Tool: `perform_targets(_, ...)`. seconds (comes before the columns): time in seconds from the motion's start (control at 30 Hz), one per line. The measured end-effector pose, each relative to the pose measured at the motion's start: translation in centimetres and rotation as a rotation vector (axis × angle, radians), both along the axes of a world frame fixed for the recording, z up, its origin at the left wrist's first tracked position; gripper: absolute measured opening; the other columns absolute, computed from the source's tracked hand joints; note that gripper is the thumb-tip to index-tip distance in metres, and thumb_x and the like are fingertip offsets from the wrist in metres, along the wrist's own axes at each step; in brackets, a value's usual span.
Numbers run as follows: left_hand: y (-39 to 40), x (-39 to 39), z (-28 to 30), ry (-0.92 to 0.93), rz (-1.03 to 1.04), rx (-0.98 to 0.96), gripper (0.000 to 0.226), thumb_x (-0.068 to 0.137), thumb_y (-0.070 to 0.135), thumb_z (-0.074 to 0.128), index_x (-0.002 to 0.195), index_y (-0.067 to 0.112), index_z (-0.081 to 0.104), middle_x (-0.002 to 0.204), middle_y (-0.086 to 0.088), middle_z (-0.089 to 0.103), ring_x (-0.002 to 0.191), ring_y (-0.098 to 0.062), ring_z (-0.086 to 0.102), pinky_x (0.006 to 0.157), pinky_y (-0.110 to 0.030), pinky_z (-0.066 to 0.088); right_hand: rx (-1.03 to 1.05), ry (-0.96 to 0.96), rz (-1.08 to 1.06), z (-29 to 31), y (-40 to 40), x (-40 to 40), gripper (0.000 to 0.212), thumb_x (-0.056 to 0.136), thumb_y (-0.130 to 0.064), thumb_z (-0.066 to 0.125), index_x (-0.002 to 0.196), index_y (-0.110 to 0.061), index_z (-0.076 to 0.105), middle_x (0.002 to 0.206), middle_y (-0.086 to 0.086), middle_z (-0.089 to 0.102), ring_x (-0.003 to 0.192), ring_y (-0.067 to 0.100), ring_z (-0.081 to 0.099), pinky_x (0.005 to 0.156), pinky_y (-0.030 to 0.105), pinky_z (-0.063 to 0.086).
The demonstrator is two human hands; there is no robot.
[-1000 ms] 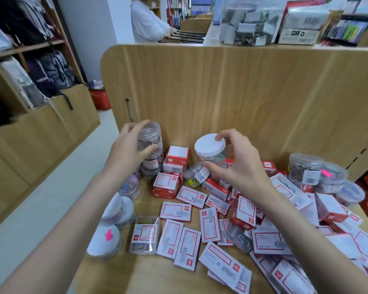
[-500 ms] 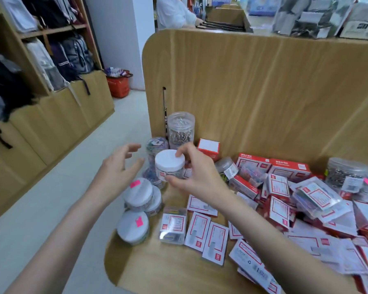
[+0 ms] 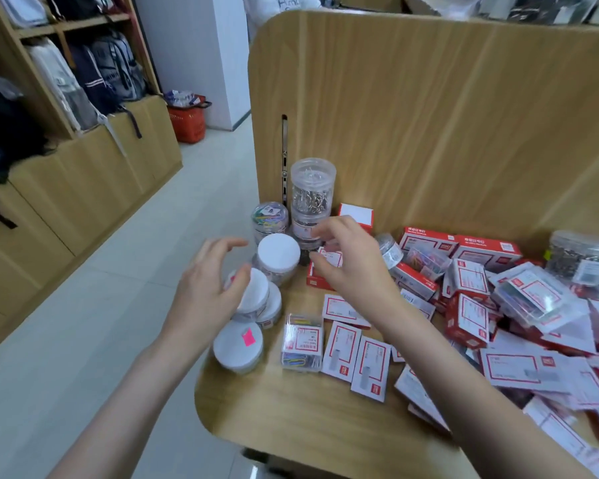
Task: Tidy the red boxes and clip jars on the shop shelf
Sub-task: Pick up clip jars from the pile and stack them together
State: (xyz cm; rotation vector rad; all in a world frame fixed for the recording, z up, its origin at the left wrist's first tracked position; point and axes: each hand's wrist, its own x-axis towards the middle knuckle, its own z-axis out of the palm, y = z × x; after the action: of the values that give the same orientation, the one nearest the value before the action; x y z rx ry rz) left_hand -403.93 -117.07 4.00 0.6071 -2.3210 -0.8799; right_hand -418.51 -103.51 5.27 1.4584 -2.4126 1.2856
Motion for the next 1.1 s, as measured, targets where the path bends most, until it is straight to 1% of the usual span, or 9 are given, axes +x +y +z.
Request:
perform_targets(0.13, 1.9, -1.3, 0.8, 0.087, -0.103, -0.048, 0.029, 0.082, 0.02, 0.046, 0.107, 0.016, 0.058, 0.107, 0.008, 0.051, 0.099, -0.004, 0.048, 0.086, -0.024, 0.04, -0.013, 0.088, -0.19, 1.5, 3.9, -1.7, 0.014, 0.078, -0.005, 0.064, 0.092, -0.008, 0.061, 0.092, 0.0, 0.052, 0.086, 0.015, 0.055, 0.075, 0.022, 0.039)
perform_targets(0.2, 2.9, -2.2, 0.8, 0.085, -0.157, -0.062, 0.03, 0.081, 0.02, 0.046, 0.107, 0.014, 0.059, 0.106, 0.009, 0.05, 0.098, -0.009, 0.05, 0.086, -0.025, 0.039, 0.127, 0.106, -0.27, 1.3, 5.0, -3.1, 0.023, 0.079, -0.016, 0.067, 0.098, -0.009, 0.059, 0.095, 0.003, 0.051, 0.093, 0.022, 0.05, 0.073, 0.022, 0.03)
perform_targets(0.37, 3.9, -3.8, 0.0, 0.023, -0.22, -0.038, 0.036, 0.079, 0.028, 0.042, 0.109, 0.017, 0.059, 0.111, 0.01, 0.051, 0.109, -0.012, 0.049, 0.092, -0.025, 0.038, 0.61, 0.351, -0.431, -1.4, 4.3, -5.1, 0.053, 0.079, -0.048, 0.061, 0.116, -0.012, 0.045, 0.118, 0.012, 0.057, 0.113, 0.032, 0.037, 0.087, 0.039, 0.031)
perform_targets(0.47, 3.6, -3.8, -0.2, 0.024, -0.197, -0.028, 0.034, 0.079, 0.022, 0.045, 0.109, 0.017, 0.06, 0.11, 0.01, 0.05, 0.108, -0.01, 0.049, 0.09, -0.021, 0.036, 0.521, 0.365, -0.478, -1.7, 4.0, -5.6, 0.046, 0.081, -0.044, 0.059, 0.11, -0.011, 0.047, 0.112, 0.012, 0.061, 0.113, 0.033, 0.036, 0.084, 0.04, 0.03)
perform_targets(0.6, 2.6, -3.5, 0.2, 0.057, -0.131, 0.016, 0.035, 0.077, 0.023, 0.048, 0.109, 0.018, 0.058, 0.108, 0.007, 0.051, 0.102, -0.008, 0.05, 0.088, -0.022, 0.038, 0.203, 0.212, -0.524, 0.0, 5.3, -4.9, 0.044, 0.072, -0.042, 0.068, 0.097, -0.011, 0.048, 0.095, 0.01, 0.06, 0.095, 0.028, 0.038, 0.071, 0.031, 0.021)
perform_targets(0.7, 2.1, -3.4, 0.6, 0.07, -0.17, 0.085, 0.046, 0.073, 0.032, 0.057, 0.118, 0.024, 0.051, 0.117, 0.007, 0.053, 0.105, -0.002, 0.05, 0.091, -0.021, 0.04, -0.004, 0.127, -0.412, 2.2, 5.3, -3.0, 0.038, 0.069, -0.036, 0.072, 0.089, -0.017, 0.046, 0.092, 0.004, 0.054, 0.088, 0.021, 0.041, 0.067, 0.026, 0.024)
perform_targets(0.87, 2.3, -3.5, 1.7, 0.085, -0.377, 0.189, 0.076, 0.066, 0.043, 0.072, 0.126, 0.054, 0.028, 0.129, 0.025, 0.043, 0.118, 0.007, 0.044, 0.095, -0.016, 0.037, -0.081, 0.067, -0.152, 4.5, 2.6, 0.5, 0.037, 0.068, -0.032, 0.076, 0.086, -0.019, 0.047, 0.089, -0.001, 0.055, 0.083, 0.018, 0.048, 0.069, 0.025, 0.034)
perform_targets(1.0, 1.4, -3.2, 2.6, 0.18, -0.389, 0.219, 0.068, 0.063, 0.043, 0.069, 0.125, 0.043, 0.041, 0.122, 0.016, 0.056, 0.108, -0.002, 0.057, 0.091, -0.021, 0.045, -0.094, -0.024, 0.064, 4.6, 0.1, 1.9, 0.035, 0.068, -0.026, 0.078, 0.091, -0.013, 0.055, 0.091, -0.001, 0.06, 0.087, 0.018, 0.054, 0.075, 0.032, 0.045)
perform_targets(1.1, -0.3, -2.7, 2.5, 0.203, -0.266, 0.214, 0.063, 0.062, 0.038, 0.077, 0.118, 0.039, 0.049, 0.118, 0.014, 0.059, 0.106, -0.005, 0.058, 0.093, -0.025, 0.046, -0.138, -0.181, 0.157, 4.0, -1.1, 1.7, 0.026, 0.08, -0.018, 0.068, 0.102, -0.011, 0.056, 0.099, -0.004, 0.061, 0.094, 0.012, 0.057, 0.083, 0.027, 0.049)
